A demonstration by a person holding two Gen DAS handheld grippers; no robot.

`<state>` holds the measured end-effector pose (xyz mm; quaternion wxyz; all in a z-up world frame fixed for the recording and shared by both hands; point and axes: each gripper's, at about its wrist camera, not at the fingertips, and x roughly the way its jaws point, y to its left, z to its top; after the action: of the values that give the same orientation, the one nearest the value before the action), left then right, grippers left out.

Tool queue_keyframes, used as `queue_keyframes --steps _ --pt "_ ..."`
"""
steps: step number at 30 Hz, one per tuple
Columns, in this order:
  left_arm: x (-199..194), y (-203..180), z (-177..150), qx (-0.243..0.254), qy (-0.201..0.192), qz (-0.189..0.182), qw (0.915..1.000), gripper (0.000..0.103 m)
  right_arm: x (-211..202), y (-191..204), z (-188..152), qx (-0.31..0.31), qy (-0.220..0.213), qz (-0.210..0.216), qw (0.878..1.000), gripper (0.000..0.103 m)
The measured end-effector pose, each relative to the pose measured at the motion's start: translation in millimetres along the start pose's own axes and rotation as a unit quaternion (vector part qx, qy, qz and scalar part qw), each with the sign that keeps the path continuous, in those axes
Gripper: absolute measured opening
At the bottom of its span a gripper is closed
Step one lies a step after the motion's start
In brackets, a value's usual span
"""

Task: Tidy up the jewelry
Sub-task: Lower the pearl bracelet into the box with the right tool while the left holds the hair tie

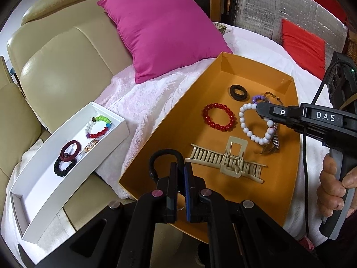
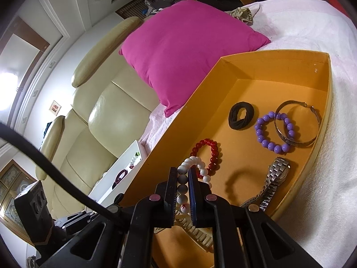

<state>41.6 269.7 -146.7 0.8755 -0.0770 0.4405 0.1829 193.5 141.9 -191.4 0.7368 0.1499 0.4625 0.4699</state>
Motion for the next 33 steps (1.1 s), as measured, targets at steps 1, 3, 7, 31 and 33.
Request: queue_keyframes --steps 1,3,7,31,33 --pt "1 0 0 0.0 0.001 0.0 1.0 0.005 0 0 0 0.0 0.001 0.0 1.0 0.011" --pt "1 0 0 0.002 0.002 0.003 1.0 0.005 1 0 0 0.002 0.0 0.002 1.0 0.011" --pt "2 -1 -1 0.003 0.005 0.004 1.0 0.005 0 -1 0 0.002 -0.002 0.002 1.0 0.011" --pt "18 2 -6 0.003 0.027 0.018 0.9994 0.005 0 -2 1 0.004 -0.005 0.005 1.0 0.011" --pt "21 3 -7 0.002 0.033 0.019 0.9993 0.005 1 -2 2 0.004 -0.003 0.006 1.0 0.011"
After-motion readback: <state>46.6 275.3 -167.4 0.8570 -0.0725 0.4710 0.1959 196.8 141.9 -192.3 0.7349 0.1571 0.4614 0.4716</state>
